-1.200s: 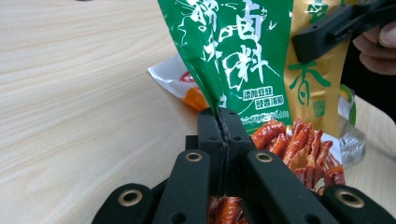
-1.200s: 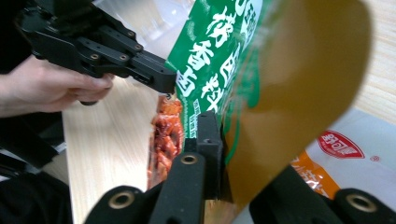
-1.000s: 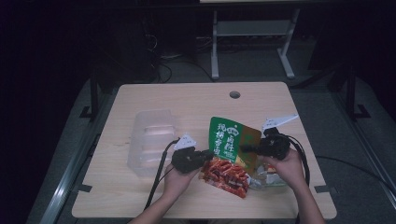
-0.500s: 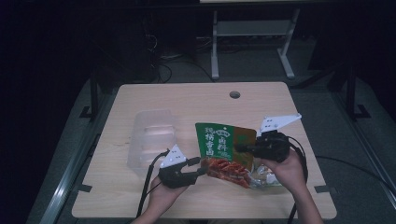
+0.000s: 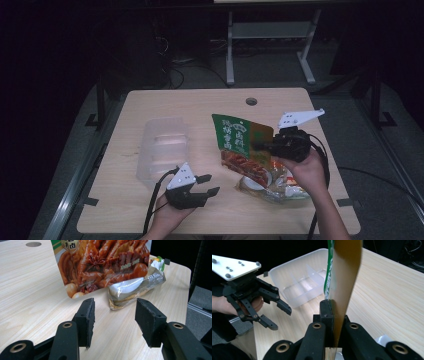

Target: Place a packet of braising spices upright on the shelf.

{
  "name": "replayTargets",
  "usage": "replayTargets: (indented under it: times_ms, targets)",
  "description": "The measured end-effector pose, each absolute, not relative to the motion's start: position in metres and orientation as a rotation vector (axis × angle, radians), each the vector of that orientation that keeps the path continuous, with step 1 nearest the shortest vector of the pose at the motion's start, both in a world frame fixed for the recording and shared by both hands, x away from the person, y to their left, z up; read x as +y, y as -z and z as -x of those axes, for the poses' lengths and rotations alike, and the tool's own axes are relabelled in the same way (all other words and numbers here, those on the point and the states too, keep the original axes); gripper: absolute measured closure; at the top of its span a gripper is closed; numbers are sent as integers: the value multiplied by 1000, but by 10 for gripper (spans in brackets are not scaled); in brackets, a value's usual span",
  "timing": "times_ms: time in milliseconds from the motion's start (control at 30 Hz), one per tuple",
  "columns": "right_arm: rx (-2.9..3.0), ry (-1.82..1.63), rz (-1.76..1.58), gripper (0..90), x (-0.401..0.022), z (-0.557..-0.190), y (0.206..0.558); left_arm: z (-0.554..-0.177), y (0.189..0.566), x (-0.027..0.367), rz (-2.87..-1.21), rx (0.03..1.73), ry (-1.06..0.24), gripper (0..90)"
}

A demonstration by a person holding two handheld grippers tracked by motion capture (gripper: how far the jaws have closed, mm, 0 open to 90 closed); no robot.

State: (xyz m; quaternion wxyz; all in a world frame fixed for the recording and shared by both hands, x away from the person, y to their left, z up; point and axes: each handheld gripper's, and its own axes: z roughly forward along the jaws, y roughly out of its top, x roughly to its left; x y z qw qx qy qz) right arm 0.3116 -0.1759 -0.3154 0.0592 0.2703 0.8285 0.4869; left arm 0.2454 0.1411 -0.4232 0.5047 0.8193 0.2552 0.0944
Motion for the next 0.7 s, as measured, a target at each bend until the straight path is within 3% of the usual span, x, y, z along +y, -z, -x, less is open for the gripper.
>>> replayTargets:
  times_ms: [700]
  targets:
    - [2507,-1416,-815,896,-162,-338,296,-250,429,139,-2006,575,-175,371]
